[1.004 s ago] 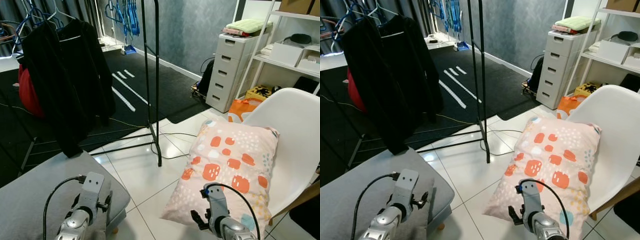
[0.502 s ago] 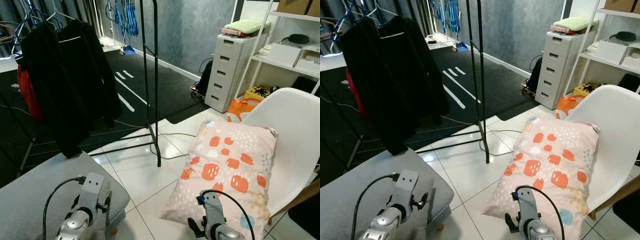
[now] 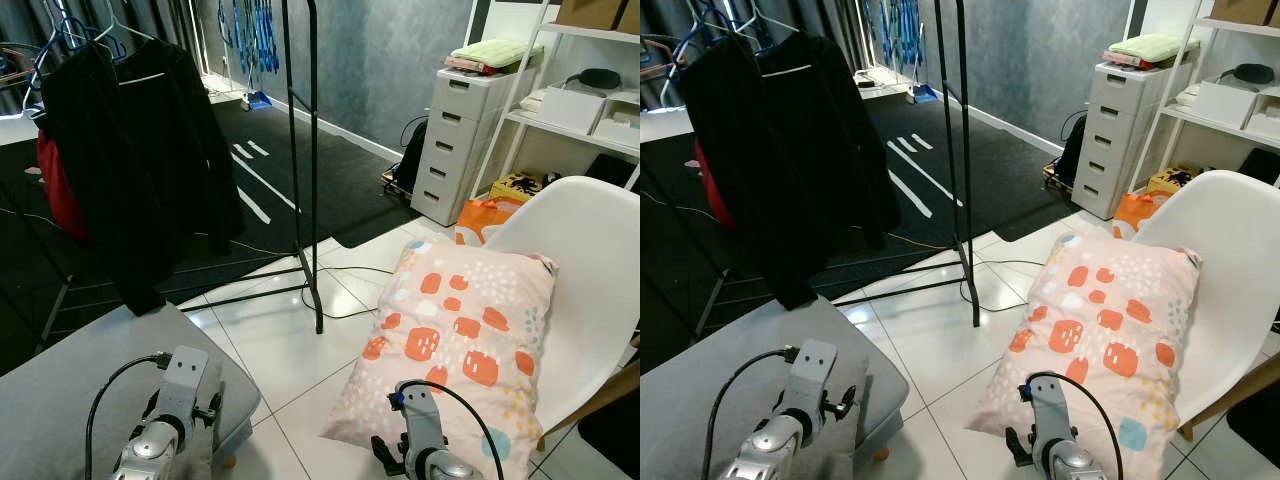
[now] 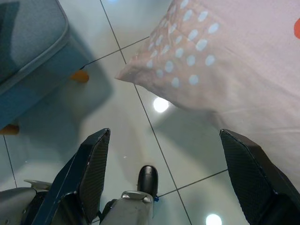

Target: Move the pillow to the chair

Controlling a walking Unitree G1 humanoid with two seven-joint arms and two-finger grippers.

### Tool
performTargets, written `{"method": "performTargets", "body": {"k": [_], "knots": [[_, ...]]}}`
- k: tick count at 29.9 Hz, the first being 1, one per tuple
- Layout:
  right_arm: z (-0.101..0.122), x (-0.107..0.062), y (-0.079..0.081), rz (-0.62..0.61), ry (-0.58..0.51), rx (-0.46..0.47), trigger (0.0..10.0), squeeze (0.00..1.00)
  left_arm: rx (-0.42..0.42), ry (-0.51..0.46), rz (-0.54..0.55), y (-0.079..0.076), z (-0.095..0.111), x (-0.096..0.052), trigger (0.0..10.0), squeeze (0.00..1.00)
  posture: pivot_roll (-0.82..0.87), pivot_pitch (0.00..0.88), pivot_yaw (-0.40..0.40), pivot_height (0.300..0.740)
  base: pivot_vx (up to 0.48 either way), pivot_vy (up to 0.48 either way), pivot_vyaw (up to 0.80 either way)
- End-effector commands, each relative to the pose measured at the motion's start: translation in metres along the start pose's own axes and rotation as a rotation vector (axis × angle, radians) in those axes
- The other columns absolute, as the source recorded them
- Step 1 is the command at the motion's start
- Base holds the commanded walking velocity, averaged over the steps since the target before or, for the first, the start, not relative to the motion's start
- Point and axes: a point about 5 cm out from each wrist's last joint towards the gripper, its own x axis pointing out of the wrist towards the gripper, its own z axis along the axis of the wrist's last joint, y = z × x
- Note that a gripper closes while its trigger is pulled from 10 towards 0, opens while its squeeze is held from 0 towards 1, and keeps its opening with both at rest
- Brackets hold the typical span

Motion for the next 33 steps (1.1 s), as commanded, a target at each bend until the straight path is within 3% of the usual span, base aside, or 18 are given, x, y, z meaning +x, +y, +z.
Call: {"method": "performTargets", "body": {"k": [1, 6, 16, 23, 33], "knots": [[-0.004, -0.001, 0.001, 0.005, 0.013, -0.006, 10.0, 0.0, 0.002, 0.02, -0.003, 0.001, -0.006, -0.002, 10.0, 0.0, -0.12, 0.0, 0.017, 0.74, 0.0, 0.0, 0.0], [0.0, -0.004, -0.014, -0.007, 0.0, -0.007, 10.0, 0.0, 0.0, 0.02, -0.004, 0.0, -0.006, -0.002, 10.0, 0.0, -0.12, 0.0, 0.016, 0.74, 0.0, 0.0, 0.0], [0.001, -0.008, -0.027, -0.005, -0.014, -0.015, 10.0, 0.0, 0.003, 0.019, -0.001, 0.002, -0.006, -0.002, 10.0, 0.0, -0.12, 0.0, 0.015, 0.74, 0.0, 0.0, 0.0], [-0.003, -0.009, -0.027, 0.004, -0.015, -0.024, 10.0, 0.0, 0.003, 0.017, 0.0, 0.003, -0.005, -0.002, 10.0, 0.0, -0.12, 0.0, 0.015, 0.74, 0.0, 0.0, 0.0], [0.013, -0.002, -0.013, 0.038, -0.045, -0.039, 10.0, 0.0, 0.002, 0.011, -0.007, 0.0, -0.004, -0.002, 10.0, 0.0, -0.12, 0.0, 0.018, 0.74, 0.0, 0.0, 0.77]]}}
